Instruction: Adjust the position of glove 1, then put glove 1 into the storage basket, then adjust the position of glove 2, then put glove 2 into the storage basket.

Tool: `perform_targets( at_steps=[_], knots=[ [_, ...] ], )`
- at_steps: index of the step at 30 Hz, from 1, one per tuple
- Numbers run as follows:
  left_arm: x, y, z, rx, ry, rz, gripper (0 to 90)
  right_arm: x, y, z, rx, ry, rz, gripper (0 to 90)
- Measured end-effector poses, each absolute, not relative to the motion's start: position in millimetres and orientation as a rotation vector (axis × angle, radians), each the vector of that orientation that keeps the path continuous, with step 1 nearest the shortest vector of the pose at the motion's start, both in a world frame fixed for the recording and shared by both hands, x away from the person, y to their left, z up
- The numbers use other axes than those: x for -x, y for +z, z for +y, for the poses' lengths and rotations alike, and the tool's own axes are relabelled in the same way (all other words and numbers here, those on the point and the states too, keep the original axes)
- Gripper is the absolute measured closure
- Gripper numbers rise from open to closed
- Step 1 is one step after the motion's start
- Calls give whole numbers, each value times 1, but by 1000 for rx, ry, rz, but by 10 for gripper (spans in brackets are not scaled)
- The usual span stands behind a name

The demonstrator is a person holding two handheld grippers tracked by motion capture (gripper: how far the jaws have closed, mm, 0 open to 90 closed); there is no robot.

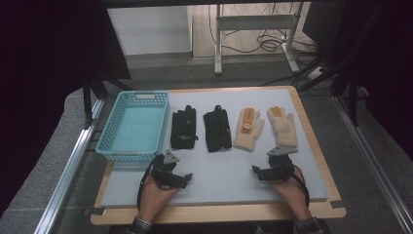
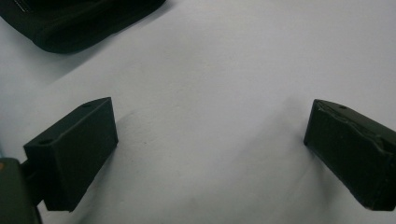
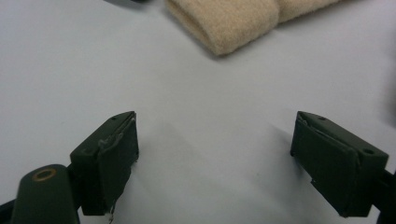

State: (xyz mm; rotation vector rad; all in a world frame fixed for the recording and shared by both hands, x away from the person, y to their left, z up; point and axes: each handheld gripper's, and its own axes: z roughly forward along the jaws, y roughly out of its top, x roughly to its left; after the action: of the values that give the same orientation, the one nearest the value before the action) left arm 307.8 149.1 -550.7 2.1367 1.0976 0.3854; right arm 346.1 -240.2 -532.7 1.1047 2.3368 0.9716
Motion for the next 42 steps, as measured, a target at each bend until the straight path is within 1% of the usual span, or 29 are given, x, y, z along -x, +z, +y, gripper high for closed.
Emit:
perform_targets(
  at_steps=[20, 29, 34, 42],
  knots=[
    [-308, -551, 149, -2136, 385, 1098, 28, -346, -532, -241, -1103, 976, 2338, 150],
    [-308, -551, 149, -2136, 384, 1098, 28, -348, -528, -242, -1135, 1008, 2330, 214],
    [-308, -551, 149, -2137, 384, 1099, 28, -351, -521, -234, -1106, 1038, 2344, 250],
    [-308, -550, 149, -2137, 384, 1099, 28, -369, -508, -211, -1058, 1028, 2374, 251]
  ],
)
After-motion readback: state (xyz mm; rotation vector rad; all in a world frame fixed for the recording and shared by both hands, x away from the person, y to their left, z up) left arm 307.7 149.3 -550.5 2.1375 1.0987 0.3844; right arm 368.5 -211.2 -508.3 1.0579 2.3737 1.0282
